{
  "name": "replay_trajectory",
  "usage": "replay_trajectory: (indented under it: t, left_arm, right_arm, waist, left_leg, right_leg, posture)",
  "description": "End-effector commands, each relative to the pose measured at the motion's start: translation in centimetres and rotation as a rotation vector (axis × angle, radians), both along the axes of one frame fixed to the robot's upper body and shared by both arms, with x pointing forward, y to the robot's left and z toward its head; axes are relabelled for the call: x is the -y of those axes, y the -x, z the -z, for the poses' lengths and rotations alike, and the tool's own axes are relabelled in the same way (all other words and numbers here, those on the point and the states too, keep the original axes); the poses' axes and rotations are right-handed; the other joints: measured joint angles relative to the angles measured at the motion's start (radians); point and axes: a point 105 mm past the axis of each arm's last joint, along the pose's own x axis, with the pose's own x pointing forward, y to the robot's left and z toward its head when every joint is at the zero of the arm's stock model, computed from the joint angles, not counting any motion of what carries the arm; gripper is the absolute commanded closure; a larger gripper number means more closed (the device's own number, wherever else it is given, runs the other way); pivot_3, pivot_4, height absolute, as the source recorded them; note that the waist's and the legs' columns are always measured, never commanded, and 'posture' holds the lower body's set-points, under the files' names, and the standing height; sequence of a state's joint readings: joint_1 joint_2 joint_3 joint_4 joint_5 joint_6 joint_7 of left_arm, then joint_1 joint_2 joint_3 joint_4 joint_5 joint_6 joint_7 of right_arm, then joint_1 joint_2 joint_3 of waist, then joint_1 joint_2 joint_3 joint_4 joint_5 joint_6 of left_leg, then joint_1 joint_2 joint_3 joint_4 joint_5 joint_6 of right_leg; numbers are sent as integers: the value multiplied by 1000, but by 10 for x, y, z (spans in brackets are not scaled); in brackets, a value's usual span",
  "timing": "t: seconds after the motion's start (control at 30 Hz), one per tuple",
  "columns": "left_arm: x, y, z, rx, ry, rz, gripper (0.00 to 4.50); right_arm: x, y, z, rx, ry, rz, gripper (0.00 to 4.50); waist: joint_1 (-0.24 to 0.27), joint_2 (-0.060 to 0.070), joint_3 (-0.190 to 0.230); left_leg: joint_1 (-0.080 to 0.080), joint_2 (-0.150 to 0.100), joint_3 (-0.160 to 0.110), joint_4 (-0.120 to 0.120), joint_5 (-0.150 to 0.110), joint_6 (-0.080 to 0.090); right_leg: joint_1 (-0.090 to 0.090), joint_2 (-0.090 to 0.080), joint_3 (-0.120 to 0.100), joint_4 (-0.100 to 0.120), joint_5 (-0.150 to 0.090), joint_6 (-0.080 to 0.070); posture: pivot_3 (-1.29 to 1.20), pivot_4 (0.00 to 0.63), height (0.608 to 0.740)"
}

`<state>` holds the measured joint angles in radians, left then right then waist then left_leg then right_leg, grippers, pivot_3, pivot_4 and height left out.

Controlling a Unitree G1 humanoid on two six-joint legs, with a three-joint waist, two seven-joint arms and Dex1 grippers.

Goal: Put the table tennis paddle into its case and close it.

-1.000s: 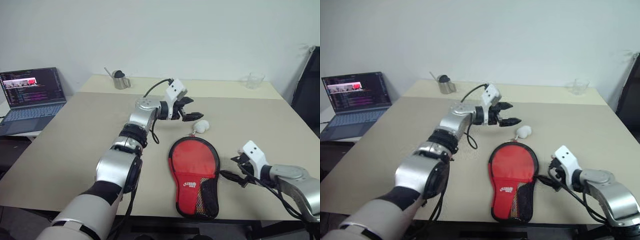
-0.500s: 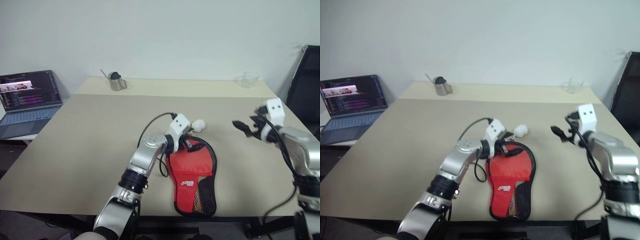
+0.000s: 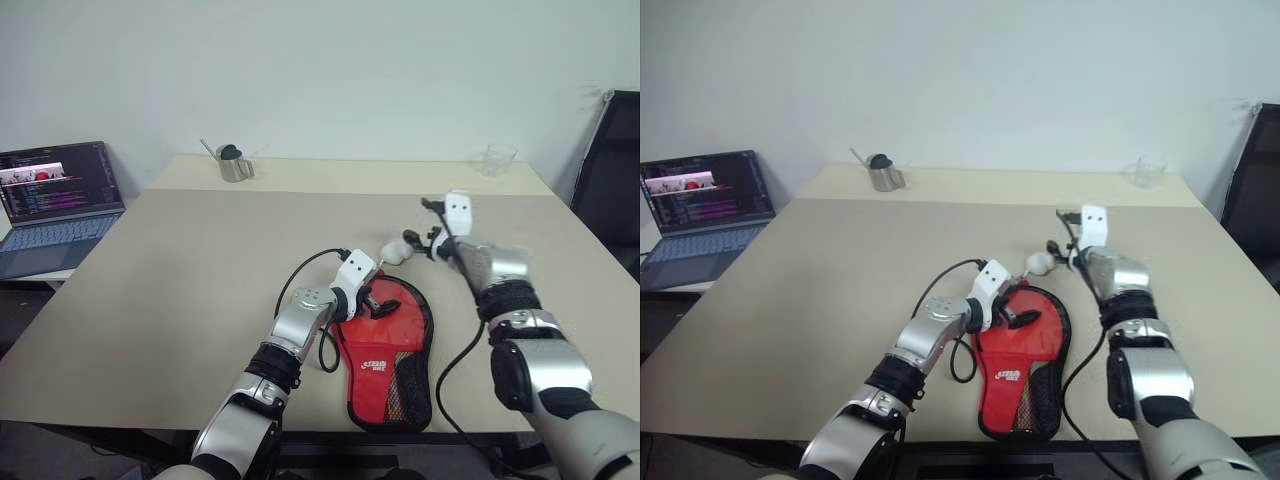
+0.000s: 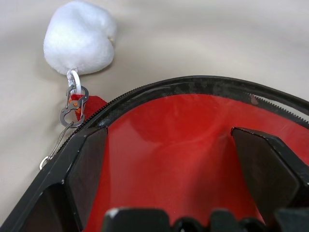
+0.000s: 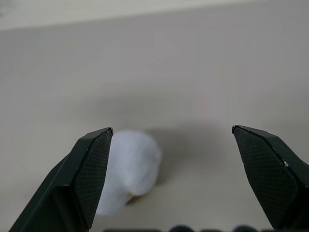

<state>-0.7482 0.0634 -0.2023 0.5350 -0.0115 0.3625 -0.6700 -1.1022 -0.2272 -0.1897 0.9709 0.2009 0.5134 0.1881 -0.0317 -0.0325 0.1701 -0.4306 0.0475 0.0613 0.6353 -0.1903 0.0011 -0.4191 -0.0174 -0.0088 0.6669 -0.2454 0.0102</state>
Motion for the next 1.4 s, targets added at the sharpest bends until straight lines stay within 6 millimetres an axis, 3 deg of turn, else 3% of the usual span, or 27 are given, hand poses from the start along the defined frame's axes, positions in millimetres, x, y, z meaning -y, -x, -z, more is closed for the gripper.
replay_trajectory:
  t: [0.03, 0.23, 0.63, 0.73, 0.93, 1.1, 1.17, 1.4]
  left_arm:
    - [-1, 12, 14, -84, 27, 34, 48]
    - [-3, 22, 31, -158, 1, 43, 48]
    - [-11, 24, 32, -150, -19, 16, 48]
    - [-7, 29, 34, -173, -16, 52, 0]
    - [-3, 31, 37, -201, -14, 67, 0]
    - [-1, 30, 38, -209, -18, 69, 0]
    - [0, 31, 39, -213, -23, 74, 0]
    - [5, 34, 42, -231, -30, 106, 0]
  right_arm:
    - [-10, -8, -18, 68, -9, -11, 132]
    - [-31, -8, -7, 46, -47, -38, 132]
    - [-54, -6, -3, 48, -53, -78, 132]
    - [-50, -7, 0, 43, -44, -49, 725]
    - [-38, -8, 0, 49, -38, -22, 2883]
    - [-14, -9, -3, 63, -20, 28, 4295]
    - [1, -10, -7, 77, -2, 54, 4488]
    - [55, -7, -24, 129, 90, 140, 4499]
  waist:
    - [-1, 0, 0]
    - [-1, 0, 0]
    - [-3, 1, -1]
    - [-2, 1, -1]
    - [-1, 1, -1]
    - [1, 1, -1]
    - [1, 1, -1]
    - [6, 2, -1]
  left_leg:
    - [0, 0, 0, 0, 0, 0]
    - [0, 0, 0, -2, 0, 0]
    - [0, 1, 0, -2, 0, 0]
    - [0, 0, 0, -2, 0, 0]
    - [0, 0, 0, -2, 0, 0]
    - [0, 0, -1, -2, 0, 0]
    - [0, 0, -1, -2, 0, 0]
    - [0, -1, -1, -2, 0, 0]
  right_leg:
    - [0, 0, 0, 0, 0, 0]
    - [0, 0, 0, -1, 1, -2]
    - [0, 0, 0, -1, 1, -2]
    - [0, 0, 0, -1, 1, -2]
    - [0, -1, 0, -1, 1, -2]
    - [0, -1, 0, -1, 1, -2]
    - [1, -1, 0, -2, 1, -2]
    - [1, -2, -1, -2, 0, 0]
  posture:
    - [0, 150, 740]
    - [0, 150, 740]
    - [0, 150, 740]
    - [0, 150, 740]
    - [0, 150, 740]
    - [0, 150, 740]
    - [0, 150, 740]
    - [0, 150, 740]
